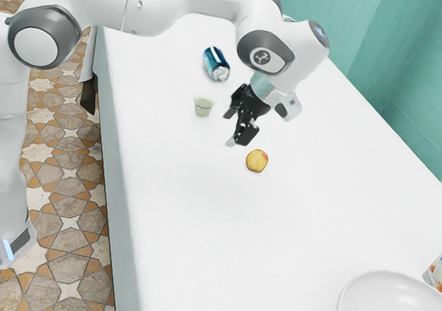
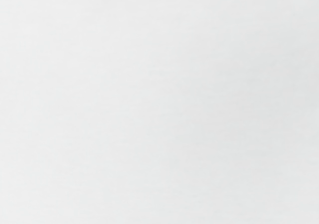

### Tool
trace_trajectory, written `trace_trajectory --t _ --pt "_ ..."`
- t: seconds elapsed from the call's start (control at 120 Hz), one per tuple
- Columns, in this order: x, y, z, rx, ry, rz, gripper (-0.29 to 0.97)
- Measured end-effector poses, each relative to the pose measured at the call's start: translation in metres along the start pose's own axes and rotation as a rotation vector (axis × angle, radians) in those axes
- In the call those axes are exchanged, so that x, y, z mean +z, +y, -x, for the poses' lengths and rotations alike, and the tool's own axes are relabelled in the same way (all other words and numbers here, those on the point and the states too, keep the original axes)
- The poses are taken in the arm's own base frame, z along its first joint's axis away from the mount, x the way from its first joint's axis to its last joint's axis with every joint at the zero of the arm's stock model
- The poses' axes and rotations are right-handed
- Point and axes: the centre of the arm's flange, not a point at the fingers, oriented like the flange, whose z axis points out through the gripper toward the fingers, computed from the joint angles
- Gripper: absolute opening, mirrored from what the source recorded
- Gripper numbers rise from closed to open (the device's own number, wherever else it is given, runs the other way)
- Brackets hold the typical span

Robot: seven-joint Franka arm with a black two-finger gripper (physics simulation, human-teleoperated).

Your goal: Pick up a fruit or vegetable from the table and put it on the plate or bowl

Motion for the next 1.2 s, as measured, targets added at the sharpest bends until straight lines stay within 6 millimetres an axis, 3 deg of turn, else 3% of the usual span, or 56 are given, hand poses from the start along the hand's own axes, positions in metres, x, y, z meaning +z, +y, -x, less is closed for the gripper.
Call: trace_trajectory --t 0.217,0.267,0.35,0.392,0.575,1.2 --pt "-0.019 -0.010 -0.025 -0.067 0.233 0.008 0.68" --pt "-0.015 -0.025 -0.033 -0.103 0.258 0.017 0.68" --pt "0.014 -0.066 -0.053 -0.231 0.243 0.101 0.68" --pt "0.021 -0.075 -0.058 -0.295 0.240 0.150 0.68" --pt "0.012 -0.047 -0.068 -0.488 0.259 0.296 0.68" --pt "0.054 -0.055 -0.087 -1.046 0.100 0.406 0.68"
